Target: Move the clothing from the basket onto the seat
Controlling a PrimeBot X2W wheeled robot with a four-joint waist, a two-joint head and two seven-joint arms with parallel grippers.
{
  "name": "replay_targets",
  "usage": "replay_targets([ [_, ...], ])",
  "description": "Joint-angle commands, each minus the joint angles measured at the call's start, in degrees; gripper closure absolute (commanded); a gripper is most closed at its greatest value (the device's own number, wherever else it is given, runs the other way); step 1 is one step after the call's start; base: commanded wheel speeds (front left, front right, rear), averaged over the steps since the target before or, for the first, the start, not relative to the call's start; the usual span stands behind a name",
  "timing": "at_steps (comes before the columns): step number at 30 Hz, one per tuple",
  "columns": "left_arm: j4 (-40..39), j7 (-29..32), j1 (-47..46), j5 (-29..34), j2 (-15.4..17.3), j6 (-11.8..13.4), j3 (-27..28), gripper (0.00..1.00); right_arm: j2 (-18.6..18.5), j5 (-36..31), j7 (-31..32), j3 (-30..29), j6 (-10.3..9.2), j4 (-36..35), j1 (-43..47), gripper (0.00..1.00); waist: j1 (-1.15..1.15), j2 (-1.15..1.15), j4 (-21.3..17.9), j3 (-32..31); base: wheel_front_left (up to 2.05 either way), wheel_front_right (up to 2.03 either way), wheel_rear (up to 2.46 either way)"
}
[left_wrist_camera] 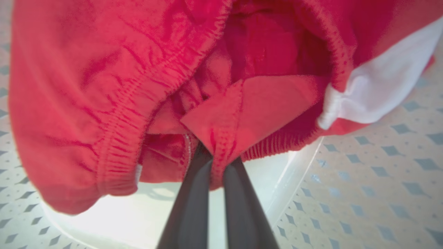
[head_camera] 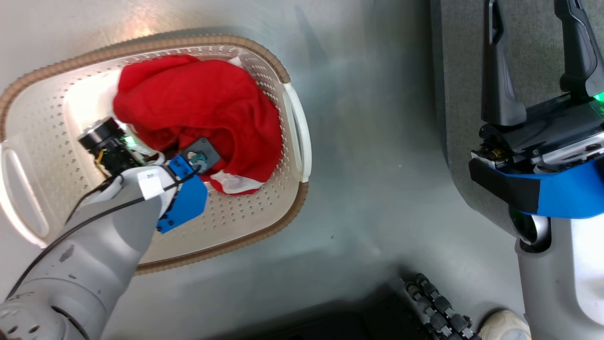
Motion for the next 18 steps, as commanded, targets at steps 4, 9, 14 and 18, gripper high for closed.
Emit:
replay_targets([
  [4,-0.1,-2.4,0.3,-1.5,-1.4,-0.1,0.1,1.00,0.0,-0.2,0.0,-0.1,0.02,0.5,-0.3,0.00,0.00,0.00,1.3,-2.3,0.00,0.00,0.00],
  [9,-0.5,-5.7,1.3,-4.0,-3.1,-0.1,0.5,1.00,-0.3,-0.1,-0.1,-0.2,0.01,1.2,0.0,0.00,0.00,0.00,2.8,-5.8,0.00,0.00,0.00],
  [14,-0.7,-8.4,2.2,-5.9,-4.5,-0.1,0.8,1.00,-0.9,0.0,-0.1,-0.6,0.01,2.1,0.9,0.00,0.00,0.00,4.3,-9.2,0.00,0.00,0.00],
  [18,-1.0,-10.6,3.2,-8.0,-5.8,-0.1,2.0,1.00,-1.1,-0.2,-0.1,-1.0,0.01,2.9,2.2,0.00,0.00,0.00,5.7,-13.1,0.00,0.00,0.00],
])
